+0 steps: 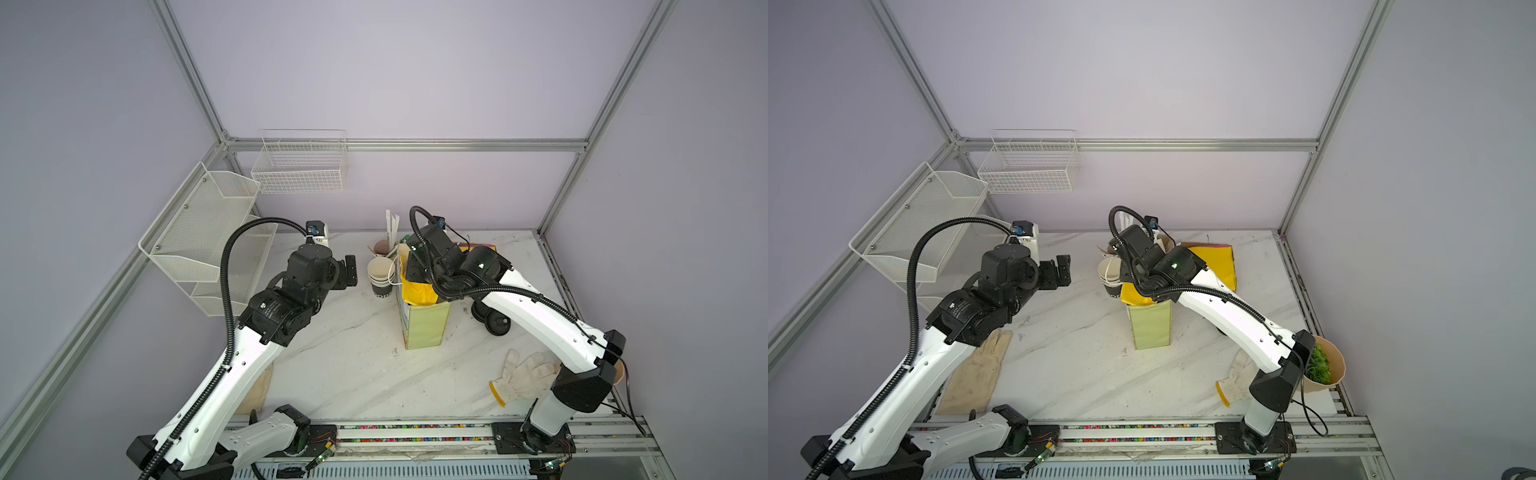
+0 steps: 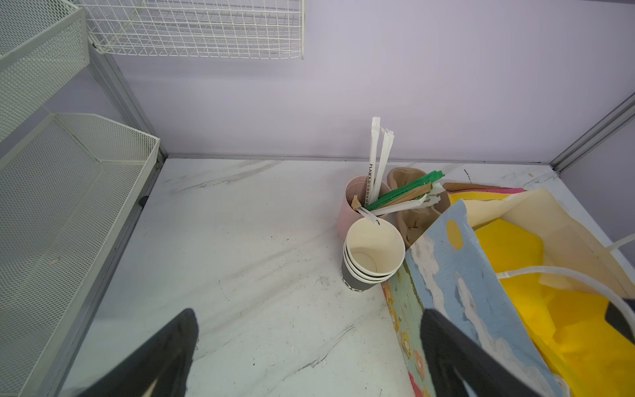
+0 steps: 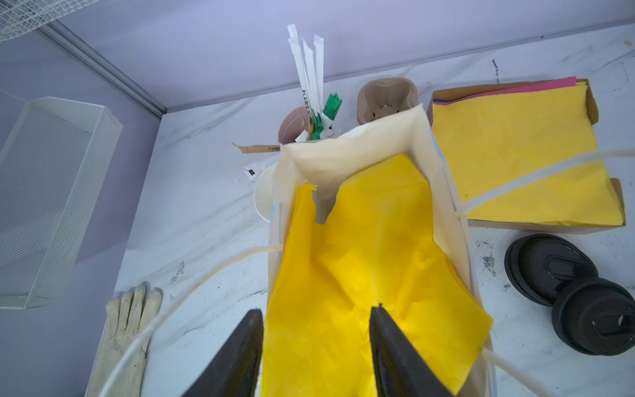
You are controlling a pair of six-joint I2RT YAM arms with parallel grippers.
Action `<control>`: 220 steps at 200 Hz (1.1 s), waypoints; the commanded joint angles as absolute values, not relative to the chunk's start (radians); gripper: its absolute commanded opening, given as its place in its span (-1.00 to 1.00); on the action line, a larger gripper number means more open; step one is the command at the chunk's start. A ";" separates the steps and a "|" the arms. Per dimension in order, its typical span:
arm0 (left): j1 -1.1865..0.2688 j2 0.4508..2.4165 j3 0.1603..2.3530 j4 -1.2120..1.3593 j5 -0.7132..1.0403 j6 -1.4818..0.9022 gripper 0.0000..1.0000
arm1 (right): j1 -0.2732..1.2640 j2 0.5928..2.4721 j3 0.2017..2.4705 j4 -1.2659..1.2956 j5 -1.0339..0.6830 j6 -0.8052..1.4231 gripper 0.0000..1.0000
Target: Pack the takeout coffee
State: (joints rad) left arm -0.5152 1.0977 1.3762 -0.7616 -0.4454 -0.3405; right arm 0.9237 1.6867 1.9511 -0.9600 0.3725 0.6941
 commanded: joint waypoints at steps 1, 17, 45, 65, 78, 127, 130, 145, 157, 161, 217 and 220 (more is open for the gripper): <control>-0.505 1.091 1.343 -0.717 -0.437 -0.349 1.00 | 0.921 1.675 1.943 -0.952 0.336 0.671 -0.02; -0.505 1.086 1.339 -0.717 -0.437 -0.347 0.99 | 0.921 1.650 1.868 -0.899 0.317 0.685 -0.18; -0.503 1.081 1.332 -0.716 -0.443 -0.345 0.99 | 0.921 1.583 1.713 -0.791 0.263 0.700 -0.43; -0.503 1.083 1.335 -0.715 -0.443 -0.344 1.00 | 0.921 1.553 1.651 -0.779 0.273 0.712 -0.49; -0.502 1.083 1.329 -0.709 -0.447 -0.346 0.99 | 0.921 1.534 1.646 -0.779 0.307 0.717 -0.49; -0.495 1.036 1.270 -0.666 -0.489 -0.360 1.00 | 0.922 1.390 1.693 -0.686 0.344 0.546 -0.04; -0.495 1.030 1.262 -0.661 -0.493 -0.362 0.99 | 0.921 1.381 1.695 -0.684 0.352 0.535 0.02; -0.495 0.995 1.217 -0.631 -0.509 -0.364 1.00 | 0.921 1.314 1.685 -0.655 0.402 0.493 0.37; -0.495 0.966 1.173 -0.605 -0.527 -0.362 1.00 | 0.922 1.267 1.666 -0.645 0.482 0.477 0.74; -0.495 0.958 1.157 -0.596 -0.540 -0.361 0.99 | 0.921 1.250 1.655 -0.638 0.506 0.469 0.85; -0.494 0.901 1.002 -0.582 -0.696 -0.403 1.00 | 0.910 0.947 1.245 -0.434 1.142 0.568 0.95; -0.495 0.899 0.988 -0.574 -0.705 -0.403 1.00 | 0.909 0.928 1.212 -0.427 1.182 0.599 0.95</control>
